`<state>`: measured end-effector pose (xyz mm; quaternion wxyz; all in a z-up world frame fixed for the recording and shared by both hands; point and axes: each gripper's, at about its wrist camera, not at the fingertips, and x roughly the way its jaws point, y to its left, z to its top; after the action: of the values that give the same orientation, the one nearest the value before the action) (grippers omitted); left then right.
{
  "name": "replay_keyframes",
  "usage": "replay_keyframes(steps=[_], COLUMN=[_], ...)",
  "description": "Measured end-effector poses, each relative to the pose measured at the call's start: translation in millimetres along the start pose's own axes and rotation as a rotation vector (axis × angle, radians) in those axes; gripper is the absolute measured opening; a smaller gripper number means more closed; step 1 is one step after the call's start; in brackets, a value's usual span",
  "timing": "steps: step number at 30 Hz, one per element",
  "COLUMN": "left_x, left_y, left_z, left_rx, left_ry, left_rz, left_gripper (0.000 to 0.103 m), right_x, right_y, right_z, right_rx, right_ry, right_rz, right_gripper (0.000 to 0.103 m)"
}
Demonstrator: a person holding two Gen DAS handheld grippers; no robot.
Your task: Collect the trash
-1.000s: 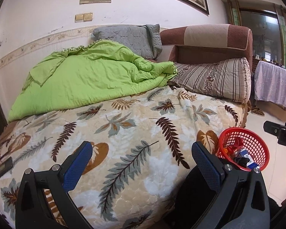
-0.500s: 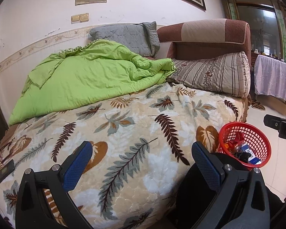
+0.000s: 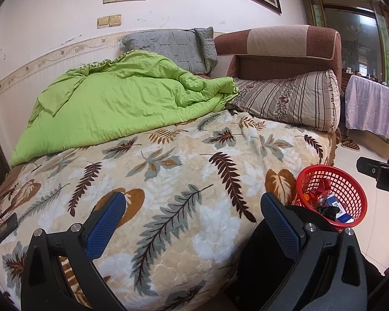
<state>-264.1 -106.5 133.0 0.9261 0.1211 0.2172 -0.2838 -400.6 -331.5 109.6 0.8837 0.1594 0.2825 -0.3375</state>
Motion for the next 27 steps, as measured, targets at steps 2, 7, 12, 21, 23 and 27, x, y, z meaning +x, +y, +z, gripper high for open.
replay_keyframes(steps=[2, 7, 12, 21, 23, 27], left_x=[0, 0, 1, 22, 27, 54], left_y=[0, 0, 1, 52, 71, 121], left_z=[0, 0, -3, -12, -14, -21], left_rx=[0.0, -0.002, -0.009, -0.144, -0.183, -0.272], left_ry=[0.0, 0.003, 0.009, 0.104, 0.127, 0.225], left_rz=[0.001, 0.0, -0.001, 0.099, 0.163, 0.299], left_gripper=[0.103, 0.103, 0.103, 0.103, 0.103, 0.103], right_x=[0, 0, 2, 28, 39, 81], right_y=[1, 1, 3, 47, 72, 143], right_z=[-1, -2, -3, 20, 29, 45], right_rx=[0.0, -0.009, -0.016, -0.124, -0.174, -0.265], right_ry=[0.003, 0.0, 0.009, 0.022, 0.025, 0.071], right_rz=[-0.001, 0.001, 0.003, 0.156, 0.223, 0.31], right_gripper=[0.103, 0.103, 0.103, 0.103, 0.103, 0.103])
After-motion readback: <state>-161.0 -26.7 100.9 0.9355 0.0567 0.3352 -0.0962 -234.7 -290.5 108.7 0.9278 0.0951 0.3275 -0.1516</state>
